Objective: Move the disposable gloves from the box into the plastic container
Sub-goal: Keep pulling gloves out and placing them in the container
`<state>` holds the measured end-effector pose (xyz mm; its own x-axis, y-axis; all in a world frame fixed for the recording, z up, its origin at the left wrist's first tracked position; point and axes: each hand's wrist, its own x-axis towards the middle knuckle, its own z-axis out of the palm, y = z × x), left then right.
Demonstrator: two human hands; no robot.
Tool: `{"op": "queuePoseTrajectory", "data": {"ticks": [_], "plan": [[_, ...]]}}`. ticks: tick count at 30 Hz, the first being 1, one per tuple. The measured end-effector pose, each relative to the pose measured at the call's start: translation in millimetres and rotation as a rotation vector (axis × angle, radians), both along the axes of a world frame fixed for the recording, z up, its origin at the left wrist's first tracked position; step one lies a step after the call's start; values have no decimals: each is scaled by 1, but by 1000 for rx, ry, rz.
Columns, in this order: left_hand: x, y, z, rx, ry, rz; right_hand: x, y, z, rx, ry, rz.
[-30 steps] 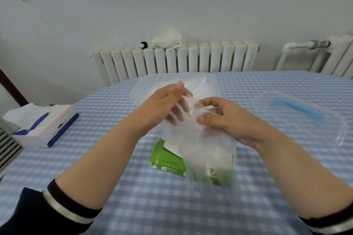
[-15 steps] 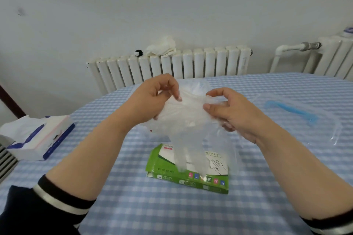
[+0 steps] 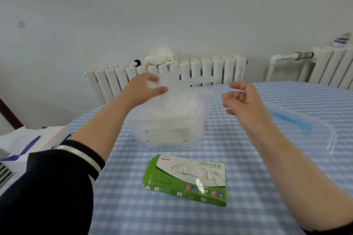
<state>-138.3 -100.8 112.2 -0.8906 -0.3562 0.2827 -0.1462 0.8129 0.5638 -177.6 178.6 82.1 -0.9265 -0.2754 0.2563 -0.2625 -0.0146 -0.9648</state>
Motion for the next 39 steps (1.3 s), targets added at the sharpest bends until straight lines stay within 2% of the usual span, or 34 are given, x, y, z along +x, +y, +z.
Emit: {"op": "queuePoseTrajectory", "data": {"ticks": [3, 8, 14, 19, 24, 26, 29, 31, 34, 36, 39], "plan": [[-8, -10, -14, -221, -233, 20, 6, -3, -1, 80, 49, 77], [-10, 1, -9, -507, -475, 48, 13, -7, -2, 170, 138, 140], [-3, 10, -22, -685, -730, 112, 16, -8, -5, 294, 188, 191], [-6, 11, -22, -783, -722, 151, 18, -7, -9, 499, 247, 270], [-4, 23, 1, -860, -462, 273, 22, -7, -6, 585, 307, 298], [-5, 29, 8, -754, -460, 197, 23, -7, -6, 588, 316, 301], [-7, 40, 14, -314, -686, -39, 24, -7, -6, 595, 330, 308], [-10, 48, 15, -144, -821, -111, 25, -7, -7, 593, 333, 318], [-24, 54, 5, -82, -974, -132, 26, -8, -8, 603, 337, 331], [-33, 56, -8, -142, -1049, -98, 27, -10, -8, 622, 338, 351], [-40, 61, -23, -199, -1024, 53, 31, -10, -7, 705, 339, 434]]}}
